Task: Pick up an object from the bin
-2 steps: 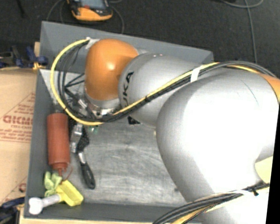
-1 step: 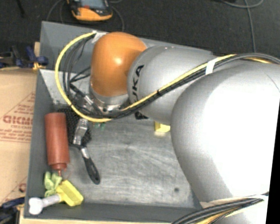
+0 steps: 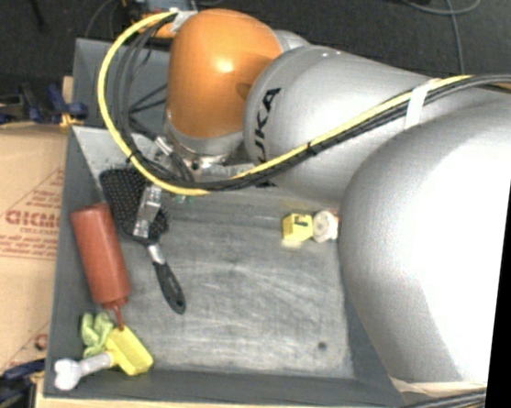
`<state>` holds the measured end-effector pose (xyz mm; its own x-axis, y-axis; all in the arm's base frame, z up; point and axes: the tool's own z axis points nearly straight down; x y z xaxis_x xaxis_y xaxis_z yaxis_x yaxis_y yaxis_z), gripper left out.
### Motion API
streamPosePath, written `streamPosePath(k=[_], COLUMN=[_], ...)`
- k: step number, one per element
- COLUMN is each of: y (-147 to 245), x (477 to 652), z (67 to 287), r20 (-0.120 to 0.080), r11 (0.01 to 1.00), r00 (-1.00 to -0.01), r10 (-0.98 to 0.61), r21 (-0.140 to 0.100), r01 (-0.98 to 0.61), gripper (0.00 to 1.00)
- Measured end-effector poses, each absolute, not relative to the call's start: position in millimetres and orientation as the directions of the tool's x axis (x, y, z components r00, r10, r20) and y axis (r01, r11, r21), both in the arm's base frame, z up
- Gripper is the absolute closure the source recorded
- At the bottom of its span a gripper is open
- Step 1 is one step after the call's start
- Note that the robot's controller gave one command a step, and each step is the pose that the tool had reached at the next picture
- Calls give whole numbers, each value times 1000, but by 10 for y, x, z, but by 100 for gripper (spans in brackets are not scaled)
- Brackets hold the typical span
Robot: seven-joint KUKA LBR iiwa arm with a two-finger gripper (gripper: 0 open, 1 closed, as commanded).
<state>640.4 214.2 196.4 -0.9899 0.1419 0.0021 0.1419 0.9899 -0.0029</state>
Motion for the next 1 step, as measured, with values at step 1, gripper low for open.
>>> streamPosePath(k=[1], y=[2177], x=[6345], z=[2129], r20=[-10], r11=[989], r00=[-989], r10=[149], r21=[5], r01=[149], gripper=[100])
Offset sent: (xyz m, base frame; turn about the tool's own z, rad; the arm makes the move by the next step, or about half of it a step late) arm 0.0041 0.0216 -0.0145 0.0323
